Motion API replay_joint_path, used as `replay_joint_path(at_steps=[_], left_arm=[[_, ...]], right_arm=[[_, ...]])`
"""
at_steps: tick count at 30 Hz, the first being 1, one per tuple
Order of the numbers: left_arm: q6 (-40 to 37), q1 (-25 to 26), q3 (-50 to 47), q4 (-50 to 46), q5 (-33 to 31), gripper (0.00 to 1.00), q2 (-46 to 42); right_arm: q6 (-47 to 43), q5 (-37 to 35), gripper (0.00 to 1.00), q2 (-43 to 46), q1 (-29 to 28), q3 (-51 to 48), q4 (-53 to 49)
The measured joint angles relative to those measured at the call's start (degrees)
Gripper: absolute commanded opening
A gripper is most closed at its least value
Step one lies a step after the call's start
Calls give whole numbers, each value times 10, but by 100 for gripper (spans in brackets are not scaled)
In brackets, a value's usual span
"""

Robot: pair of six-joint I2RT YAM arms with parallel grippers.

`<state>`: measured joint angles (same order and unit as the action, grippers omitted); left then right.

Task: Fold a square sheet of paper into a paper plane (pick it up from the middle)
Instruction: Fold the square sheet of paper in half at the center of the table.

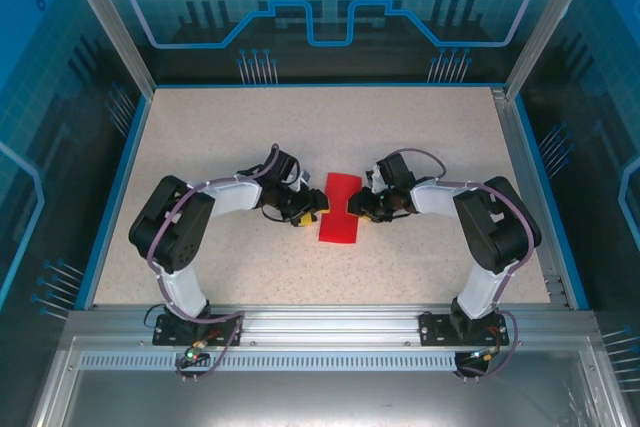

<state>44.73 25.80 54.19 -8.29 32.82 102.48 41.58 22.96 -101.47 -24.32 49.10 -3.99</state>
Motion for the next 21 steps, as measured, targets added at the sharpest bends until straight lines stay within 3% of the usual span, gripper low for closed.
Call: replay_joint_path(at_steps=[12,21], left_arm=[[30,16,-13,28,13,49,9],[36,17,-15,38,13,52,22]], right_arm=[[-2,0,36,0,0,0,0],[-2,0,36,0,0,0,0]])
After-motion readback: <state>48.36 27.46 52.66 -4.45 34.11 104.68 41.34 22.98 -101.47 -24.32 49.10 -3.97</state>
